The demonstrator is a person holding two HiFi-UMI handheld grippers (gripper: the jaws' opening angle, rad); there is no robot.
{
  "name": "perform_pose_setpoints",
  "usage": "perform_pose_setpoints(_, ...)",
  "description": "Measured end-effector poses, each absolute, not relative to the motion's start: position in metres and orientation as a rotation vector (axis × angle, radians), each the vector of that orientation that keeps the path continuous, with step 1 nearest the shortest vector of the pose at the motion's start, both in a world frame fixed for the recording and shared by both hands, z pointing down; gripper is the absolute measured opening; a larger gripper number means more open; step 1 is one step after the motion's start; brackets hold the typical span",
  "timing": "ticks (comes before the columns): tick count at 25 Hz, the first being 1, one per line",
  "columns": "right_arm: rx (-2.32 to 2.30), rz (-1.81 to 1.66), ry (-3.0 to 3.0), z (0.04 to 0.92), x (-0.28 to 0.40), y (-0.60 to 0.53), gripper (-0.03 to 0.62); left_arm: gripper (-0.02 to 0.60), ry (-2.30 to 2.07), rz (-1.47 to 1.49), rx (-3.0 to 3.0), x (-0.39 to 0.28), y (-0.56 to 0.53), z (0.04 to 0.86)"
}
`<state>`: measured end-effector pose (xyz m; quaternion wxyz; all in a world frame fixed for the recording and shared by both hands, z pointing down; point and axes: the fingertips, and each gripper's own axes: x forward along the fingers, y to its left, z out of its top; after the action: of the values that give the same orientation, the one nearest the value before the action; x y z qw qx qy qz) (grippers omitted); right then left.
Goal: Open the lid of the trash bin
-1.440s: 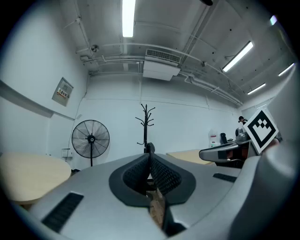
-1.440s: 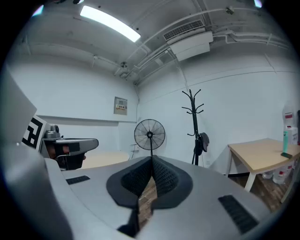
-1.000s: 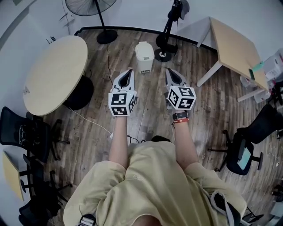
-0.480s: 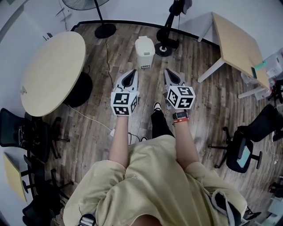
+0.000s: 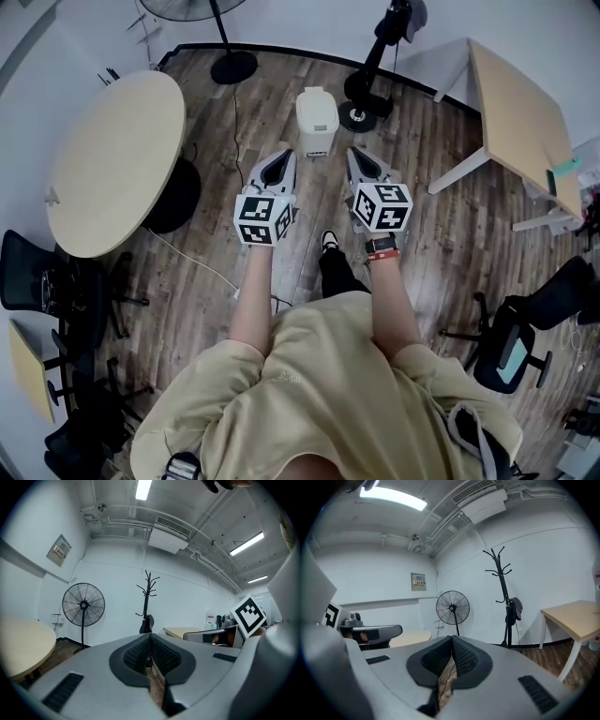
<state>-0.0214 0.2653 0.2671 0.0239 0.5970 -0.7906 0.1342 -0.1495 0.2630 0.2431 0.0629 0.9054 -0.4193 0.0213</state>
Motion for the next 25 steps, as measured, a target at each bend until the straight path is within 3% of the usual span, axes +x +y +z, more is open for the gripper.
perform_pose_setpoints(25,1.697,0.481,-2.517,0.285,0.099,0.02,0.015,0.023,-1.399,0.082,2.66,-0.016,0.021,0.254)
